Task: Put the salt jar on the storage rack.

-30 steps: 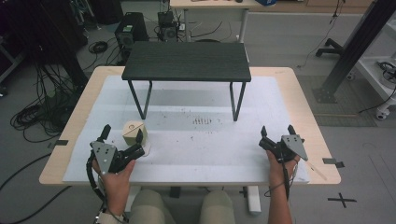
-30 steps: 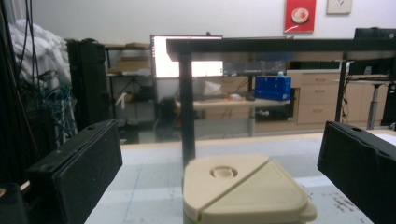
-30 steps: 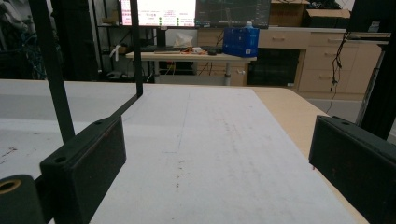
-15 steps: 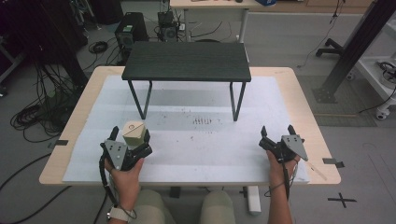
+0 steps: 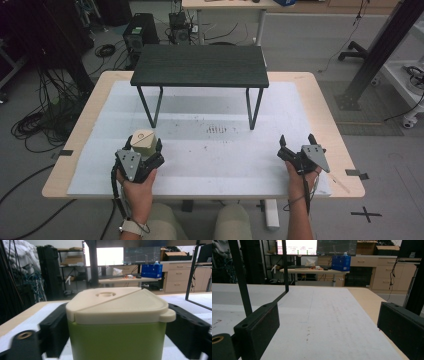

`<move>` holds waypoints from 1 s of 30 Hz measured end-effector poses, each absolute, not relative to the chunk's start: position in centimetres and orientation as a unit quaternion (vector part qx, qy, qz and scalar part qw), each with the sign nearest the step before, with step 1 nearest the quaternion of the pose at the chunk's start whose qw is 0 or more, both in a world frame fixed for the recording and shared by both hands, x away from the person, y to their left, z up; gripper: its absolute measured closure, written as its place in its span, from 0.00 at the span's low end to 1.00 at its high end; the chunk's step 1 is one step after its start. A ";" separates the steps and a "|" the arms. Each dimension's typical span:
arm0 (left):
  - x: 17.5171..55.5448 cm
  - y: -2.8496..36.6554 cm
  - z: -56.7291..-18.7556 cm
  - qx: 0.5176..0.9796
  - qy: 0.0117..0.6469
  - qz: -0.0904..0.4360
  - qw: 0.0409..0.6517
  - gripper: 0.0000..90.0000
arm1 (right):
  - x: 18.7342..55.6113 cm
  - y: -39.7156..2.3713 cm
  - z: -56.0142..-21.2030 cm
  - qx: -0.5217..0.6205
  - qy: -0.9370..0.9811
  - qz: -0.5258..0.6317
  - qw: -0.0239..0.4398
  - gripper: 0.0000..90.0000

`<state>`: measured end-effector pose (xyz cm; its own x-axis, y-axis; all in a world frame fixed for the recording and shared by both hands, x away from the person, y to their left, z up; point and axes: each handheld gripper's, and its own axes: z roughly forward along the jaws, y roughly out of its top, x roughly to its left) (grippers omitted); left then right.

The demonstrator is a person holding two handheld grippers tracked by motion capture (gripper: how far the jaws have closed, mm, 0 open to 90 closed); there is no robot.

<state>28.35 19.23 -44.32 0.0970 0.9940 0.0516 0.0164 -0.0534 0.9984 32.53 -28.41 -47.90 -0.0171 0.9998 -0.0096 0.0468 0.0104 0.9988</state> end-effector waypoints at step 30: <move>28.5 19.5 -42.5 0.543 0.492 0.450 0.510 0.34 | 32.5 -28.4 -47.9 0.505 0.519 0.488 0.487 0.05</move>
<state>28.48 19.48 -42.54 0.1108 0.9938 -0.0133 0.0750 0.0050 0.9972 32.54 -28.39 -47.90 -0.0147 0.9998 -0.0123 0.0479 0.0129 0.9988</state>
